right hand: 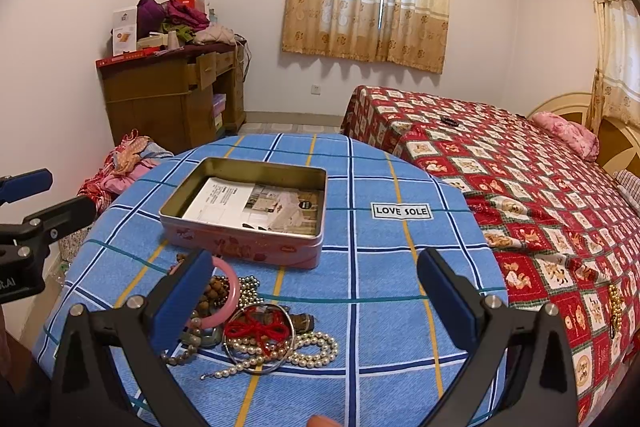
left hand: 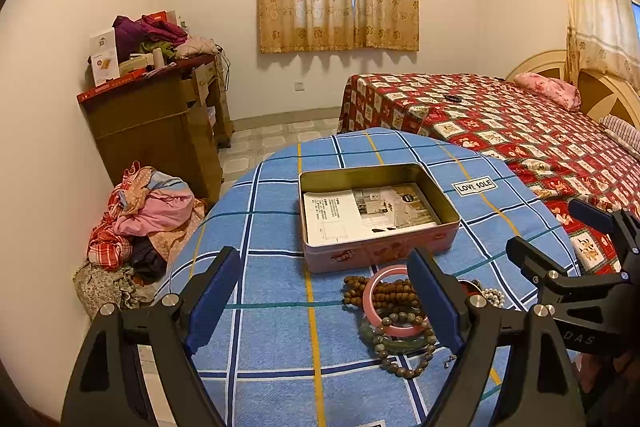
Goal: Organize jewelry
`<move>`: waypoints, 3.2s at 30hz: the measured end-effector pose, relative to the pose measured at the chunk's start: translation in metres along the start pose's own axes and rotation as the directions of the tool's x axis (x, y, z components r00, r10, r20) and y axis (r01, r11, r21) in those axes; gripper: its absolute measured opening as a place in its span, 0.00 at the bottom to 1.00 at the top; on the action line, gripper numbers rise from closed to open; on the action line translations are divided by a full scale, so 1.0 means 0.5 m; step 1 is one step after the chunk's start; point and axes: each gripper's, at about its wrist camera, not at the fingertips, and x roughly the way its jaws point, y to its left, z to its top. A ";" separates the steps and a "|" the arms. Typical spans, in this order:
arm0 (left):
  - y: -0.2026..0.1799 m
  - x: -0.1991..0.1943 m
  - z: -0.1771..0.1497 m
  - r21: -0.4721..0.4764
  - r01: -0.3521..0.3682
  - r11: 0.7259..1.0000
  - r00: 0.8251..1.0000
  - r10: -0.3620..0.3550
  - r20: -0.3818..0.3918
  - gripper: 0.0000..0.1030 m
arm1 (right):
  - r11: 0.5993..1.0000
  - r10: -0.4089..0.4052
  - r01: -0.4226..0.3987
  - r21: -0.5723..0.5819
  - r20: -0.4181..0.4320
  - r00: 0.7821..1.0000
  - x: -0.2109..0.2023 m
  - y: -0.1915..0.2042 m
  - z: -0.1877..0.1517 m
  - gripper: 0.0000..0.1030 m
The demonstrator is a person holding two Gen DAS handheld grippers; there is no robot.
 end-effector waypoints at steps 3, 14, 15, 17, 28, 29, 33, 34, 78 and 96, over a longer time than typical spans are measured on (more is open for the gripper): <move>0.001 0.000 -0.001 -0.001 0.001 1.000 1.000 -0.001 0.002 0.83 | 1.000 0.000 0.000 -0.002 -0.002 1.000 0.000 0.000 0.001 1.00; 0.002 0.003 -0.002 0.000 -0.004 1.000 1.000 0.004 0.001 0.83 | 1.000 0.003 -0.003 -0.007 -0.007 1.000 0.003 0.005 -0.001 1.00; 0.002 0.003 -0.002 -0.001 -0.005 1.000 1.000 0.005 0.001 0.83 | 1.000 0.003 -0.004 -0.009 -0.006 1.000 0.003 0.007 -0.003 1.00; 0.000 0.003 -0.001 0.000 -0.005 1.000 1.000 0.005 0.001 0.83 | 1.000 0.002 -0.002 -0.011 -0.006 1.000 0.004 0.010 -0.005 1.00; 0.003 0.006 -0.003 0.000 -0.009 1.000 1.000 0.009 -0.001 0.83 | 1.000 0.004 -0.004 -0.010 -0.008 1.000 0.005 0.015 -0.006 1.00; 0.003 0.006 -0.003 0.000 -0.009 1.000 1.000 0.009 -0.001 0.83 | 1.000 0.004 -0.004 -0.010 -0.009 1.000 0.005 0.015 -0.006 1.00; 0.003 0.008 -0.004 0.000 -0.009 1.000 1.000 0.009 -0.002 0.83 | 1.000 0.005 -0.005 -0.010 -0.008 1.000 0.006 0.017 -0.007 1.00; 0.002 0.008 -0.004 0.001 -0.011 1.000 1.000 0.011 -0.004 0.83 | 1.000 0.004 -0.004 -0.012 -0.009 1.000 0.007 0.017 -0.007 1.00; 0.007 0.147 -0.096 -0.045 0.076 0.996 0.977 -0.083 -0.194 0.58 | 0.995 0.102 -0.095 0.039 -0.214 0.972 0.108 0.005 -0.100 0.81; -0.051 0.150 -0.147 0.018 0.140 0.990 0.955 -0.130 -0.268 0.25 | 0.992 0.129 -0.125 0.035 -0.201 0.971 0.087 -0.002 -0.124 0.72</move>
